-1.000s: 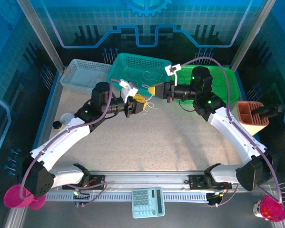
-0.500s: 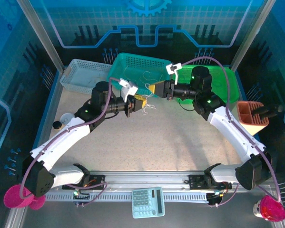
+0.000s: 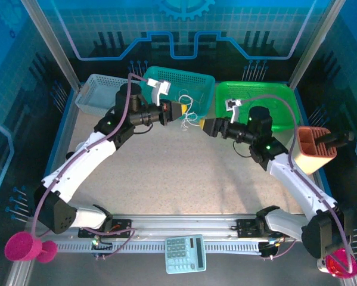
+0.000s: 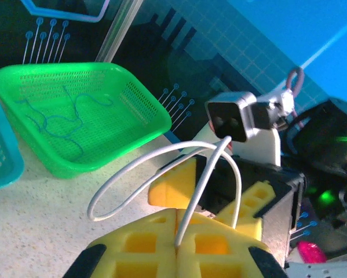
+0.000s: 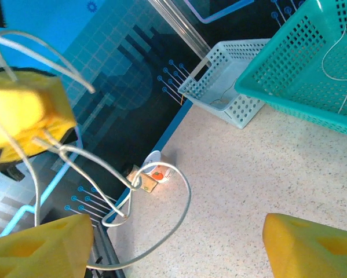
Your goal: Untangle the cables
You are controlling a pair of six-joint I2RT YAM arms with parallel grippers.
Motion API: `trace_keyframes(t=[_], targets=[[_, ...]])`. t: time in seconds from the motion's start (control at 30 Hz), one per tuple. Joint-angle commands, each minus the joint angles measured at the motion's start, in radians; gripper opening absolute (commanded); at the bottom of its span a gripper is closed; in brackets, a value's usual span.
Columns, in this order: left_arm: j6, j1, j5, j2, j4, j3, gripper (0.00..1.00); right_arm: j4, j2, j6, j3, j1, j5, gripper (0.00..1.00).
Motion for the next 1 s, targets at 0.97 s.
trace_keyframes(t=[0.97], targets=[[-0.522, 0.008, -0.271, -0.108, 0.324, -0.207, 0.0, 0.45, 0.146, 0.138, -0.06, 0.226, 0.224, 0.83]])
